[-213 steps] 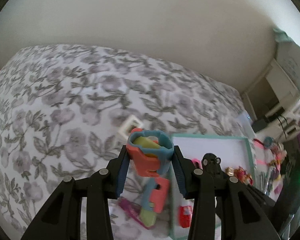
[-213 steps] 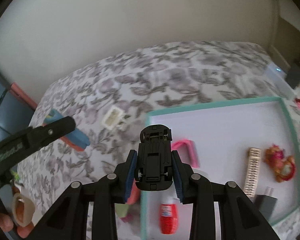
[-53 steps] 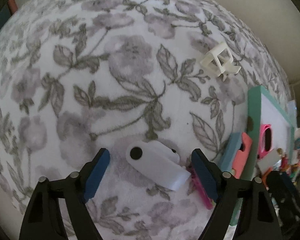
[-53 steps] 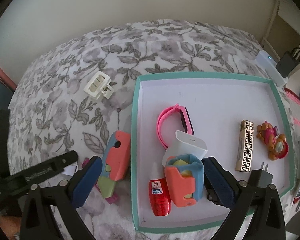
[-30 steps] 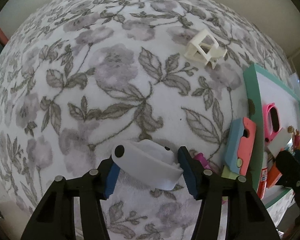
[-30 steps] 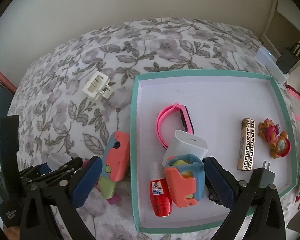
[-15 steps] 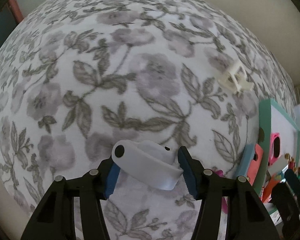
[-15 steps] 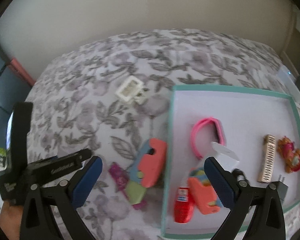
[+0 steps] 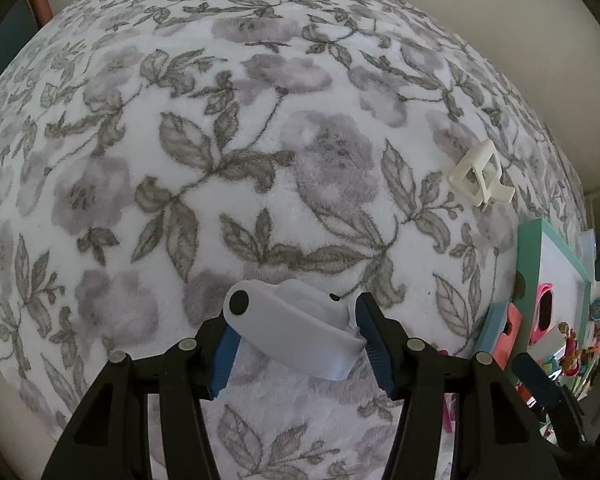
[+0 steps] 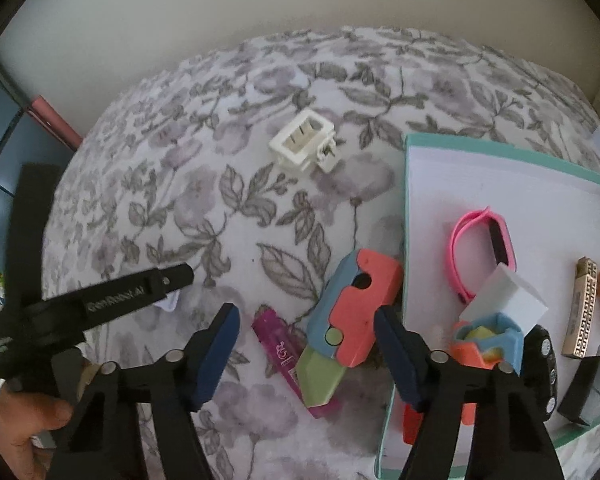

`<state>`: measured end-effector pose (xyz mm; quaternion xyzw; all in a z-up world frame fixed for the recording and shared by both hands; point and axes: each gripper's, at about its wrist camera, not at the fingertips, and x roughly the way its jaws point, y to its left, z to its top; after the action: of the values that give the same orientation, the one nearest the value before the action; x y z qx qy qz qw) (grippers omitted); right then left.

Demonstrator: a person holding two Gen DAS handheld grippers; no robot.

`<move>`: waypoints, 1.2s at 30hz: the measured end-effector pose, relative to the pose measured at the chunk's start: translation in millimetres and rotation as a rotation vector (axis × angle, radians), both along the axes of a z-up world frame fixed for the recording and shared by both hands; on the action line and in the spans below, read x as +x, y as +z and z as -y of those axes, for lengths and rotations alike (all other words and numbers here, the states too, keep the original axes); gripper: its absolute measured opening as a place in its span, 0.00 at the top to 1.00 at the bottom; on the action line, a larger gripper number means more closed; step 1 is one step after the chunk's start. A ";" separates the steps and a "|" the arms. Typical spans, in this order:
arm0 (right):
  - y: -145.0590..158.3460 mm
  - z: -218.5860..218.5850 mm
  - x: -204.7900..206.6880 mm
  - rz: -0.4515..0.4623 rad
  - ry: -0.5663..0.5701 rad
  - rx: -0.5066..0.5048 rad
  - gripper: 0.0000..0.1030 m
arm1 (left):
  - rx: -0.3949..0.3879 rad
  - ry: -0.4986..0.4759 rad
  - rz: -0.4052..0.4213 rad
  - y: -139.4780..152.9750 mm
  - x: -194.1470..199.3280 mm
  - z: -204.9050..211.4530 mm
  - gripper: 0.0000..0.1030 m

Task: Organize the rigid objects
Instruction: 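Grasp the white strap with the left gripper while the right grasps the coral-and-blue folding toy, then carry the white strap and coral-and-blue toy over the tray with both grippers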

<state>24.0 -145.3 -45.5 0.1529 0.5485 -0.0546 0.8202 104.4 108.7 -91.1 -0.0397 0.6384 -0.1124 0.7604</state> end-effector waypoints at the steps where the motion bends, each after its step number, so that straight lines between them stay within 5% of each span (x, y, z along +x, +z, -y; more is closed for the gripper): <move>1: -2.3 -0.2 0.9 -0.015 -0.008 -0.010 0.33 | -0.001 0.000 0.000 -1.5 1.0 -0.4 0.43; 8: -12.3 -3.3 5.5 -0.100 -0.046 -0.076 0.41 | -0.024 0.010 -0.003 -6.1 5.7 -1.2 0.43; 22: -31.8 0.7 33.2 -0.073 -0.115 -0.033 0.45 | -0.011 0.004 0.011 -5.4 18.1 3.7 0.43; 31: -37.4 -21.5 46.1 -0.086 -0.049 -0.215 0.45 | 0.024 -0.015 0.031 -2.1 21.0 18.3 0.43; 36: -38.2 -19.5 45.3 -0.075 -0.051 -0.207 0.45 | 0.051 -0.034 0.043 -1.2 17.1 30.5 0.43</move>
<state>69.3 -125.9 -83.7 0.0789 0.5663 -0.1377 0.8088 121.5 78.3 -92.2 -0.0071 0.6252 -0.1099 0.7726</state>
